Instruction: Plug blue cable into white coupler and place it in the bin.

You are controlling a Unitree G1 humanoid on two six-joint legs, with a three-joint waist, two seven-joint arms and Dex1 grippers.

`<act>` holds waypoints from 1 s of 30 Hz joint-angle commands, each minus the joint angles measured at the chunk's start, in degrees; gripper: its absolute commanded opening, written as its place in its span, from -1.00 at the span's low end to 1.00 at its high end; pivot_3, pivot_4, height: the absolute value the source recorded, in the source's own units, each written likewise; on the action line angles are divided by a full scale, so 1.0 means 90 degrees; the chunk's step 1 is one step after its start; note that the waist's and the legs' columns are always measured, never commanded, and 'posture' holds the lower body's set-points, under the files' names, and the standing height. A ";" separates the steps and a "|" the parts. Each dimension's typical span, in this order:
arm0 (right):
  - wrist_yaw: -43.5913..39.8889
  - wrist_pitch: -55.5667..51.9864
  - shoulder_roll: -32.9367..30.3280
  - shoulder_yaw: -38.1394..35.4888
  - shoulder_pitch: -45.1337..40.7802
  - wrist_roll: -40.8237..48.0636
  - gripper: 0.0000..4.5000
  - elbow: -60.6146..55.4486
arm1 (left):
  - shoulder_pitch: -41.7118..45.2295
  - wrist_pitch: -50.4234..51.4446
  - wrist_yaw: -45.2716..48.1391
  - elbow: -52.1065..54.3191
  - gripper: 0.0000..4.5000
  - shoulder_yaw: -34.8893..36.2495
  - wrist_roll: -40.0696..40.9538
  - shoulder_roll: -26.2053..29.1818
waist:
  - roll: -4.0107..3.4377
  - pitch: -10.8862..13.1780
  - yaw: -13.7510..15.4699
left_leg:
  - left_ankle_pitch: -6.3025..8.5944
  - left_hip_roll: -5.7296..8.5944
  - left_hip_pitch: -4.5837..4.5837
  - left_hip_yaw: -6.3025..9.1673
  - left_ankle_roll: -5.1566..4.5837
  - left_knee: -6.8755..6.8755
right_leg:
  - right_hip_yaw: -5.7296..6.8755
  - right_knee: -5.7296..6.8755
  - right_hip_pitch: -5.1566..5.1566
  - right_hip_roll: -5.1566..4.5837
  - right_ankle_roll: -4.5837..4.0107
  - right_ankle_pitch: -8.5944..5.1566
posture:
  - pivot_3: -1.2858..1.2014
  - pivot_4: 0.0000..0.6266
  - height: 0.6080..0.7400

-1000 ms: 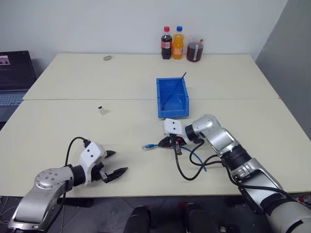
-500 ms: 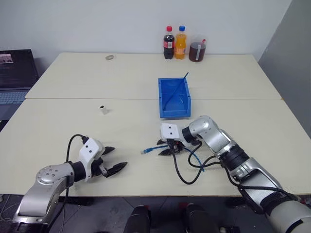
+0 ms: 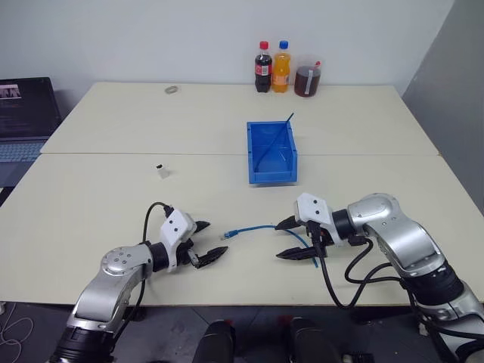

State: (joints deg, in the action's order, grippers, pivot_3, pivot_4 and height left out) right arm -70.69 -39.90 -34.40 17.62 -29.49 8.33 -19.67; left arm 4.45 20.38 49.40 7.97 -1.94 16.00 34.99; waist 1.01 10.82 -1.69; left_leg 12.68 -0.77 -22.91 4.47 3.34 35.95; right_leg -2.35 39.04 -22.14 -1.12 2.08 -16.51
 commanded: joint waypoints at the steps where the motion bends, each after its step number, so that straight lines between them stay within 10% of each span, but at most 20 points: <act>1: 0.0316 -0.0243 -0.0141 -0.0262 0.0091 0.0268 0.47 -0.0507 | 0.0106 -0.0140 0.0120 -0.0254 1.00 -0.0274 -0.0159 -0.0053 | 0.0002 -0.0001 0.0001 | 0.0000 0.0000 0.0000 0.0001 0.0000 0.0001 | 0.0000 0.0000 0.0002 0.0000 0.0006 -0.0002 | 0.03 -0.52 1.00; 23: 0.1386 -0.0314 -0.0385 -0.0597 0.0402 0.0865 0.51 -0.0805 | 0.0040 -0.0202 0.0462 -0.0375 -0.89 -0.0512 -0.0047 -0.0112 | 0.0004 -0.0005 0.0016 | 0.0000 0.0004 0.0001 -0.0002 0.0000 0.0003 | -0.0003 -0.0009 0.0009 -0.0006 0.0025 -0.0010 | 0.03 -0.52 1.00; 30: 0.1589 -0.0295 -0.0332 -0.0861 0.0854 0.1186 0.51 -0.0923 | -0.0194 0.0255 0.0495 0.0430 -0.89 -0.0242 0.0513 -0.0057 | 0.0004 -0.0005 0.0002 | 0.0000 0.0002 0.0001 -0.0003 0.0000 0.0002 | -0.0004 -0.0009 0.0008 -0.0005 0.0026 -0.0011 | 0.03 -0.52 1.00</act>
State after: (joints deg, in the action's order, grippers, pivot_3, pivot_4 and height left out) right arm -57.19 -42.76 -37.73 12.30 -22.74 16.79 -24.91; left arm 4.09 20.38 52.30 7.96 -3.95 18.23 33.75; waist 1.05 10.78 -1.66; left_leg 12.68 -0.76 -22.91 4.45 3.33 35.97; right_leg -2.38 38.97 -22.07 -1.16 2.32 -16.61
